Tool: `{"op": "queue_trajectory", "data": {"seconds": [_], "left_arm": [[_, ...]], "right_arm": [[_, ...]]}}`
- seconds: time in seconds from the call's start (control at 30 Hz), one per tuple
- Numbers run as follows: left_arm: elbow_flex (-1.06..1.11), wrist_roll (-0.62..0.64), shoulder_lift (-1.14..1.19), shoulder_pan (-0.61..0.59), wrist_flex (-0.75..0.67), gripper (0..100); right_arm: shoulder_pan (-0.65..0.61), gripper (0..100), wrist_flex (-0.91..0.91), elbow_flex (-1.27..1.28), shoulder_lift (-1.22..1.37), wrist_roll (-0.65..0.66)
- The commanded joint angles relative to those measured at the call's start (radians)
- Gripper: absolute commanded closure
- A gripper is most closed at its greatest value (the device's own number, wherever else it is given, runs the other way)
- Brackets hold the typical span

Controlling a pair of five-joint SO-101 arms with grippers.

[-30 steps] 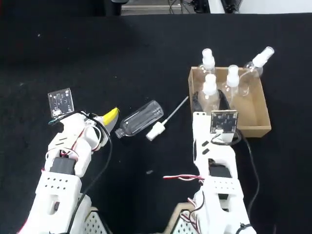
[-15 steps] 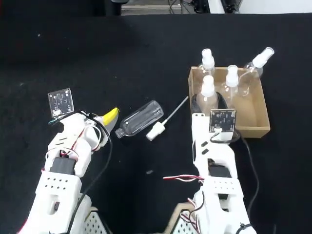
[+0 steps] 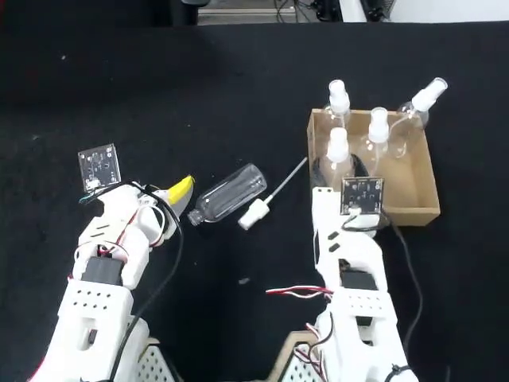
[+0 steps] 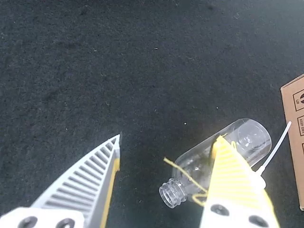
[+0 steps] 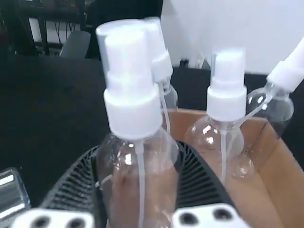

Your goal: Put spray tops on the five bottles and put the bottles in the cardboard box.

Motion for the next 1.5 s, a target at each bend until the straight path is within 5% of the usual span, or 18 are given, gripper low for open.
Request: {"op": "queue_trajectory", "data": {"seconds": [0.0, 0.4, 1.47], "left_arm": [[-0.012, -0.008, -0.017, -0.01, -0.023, 71], [-0.012, -0.008, -0.017, -0.01, -0.023, 71], [-0.012, -0.008, -0.017, -0.01, -0.023, 71]], "right_arm": [[-0.014, 98.8, 0.146, -0.114, 0.007, -0.057], [-0.018, 98.8, -0.005, -0.039, 0.012, -0.095], [-0.048, 98.6, 0.066, 0.007, 0.01, -0.048]]}}
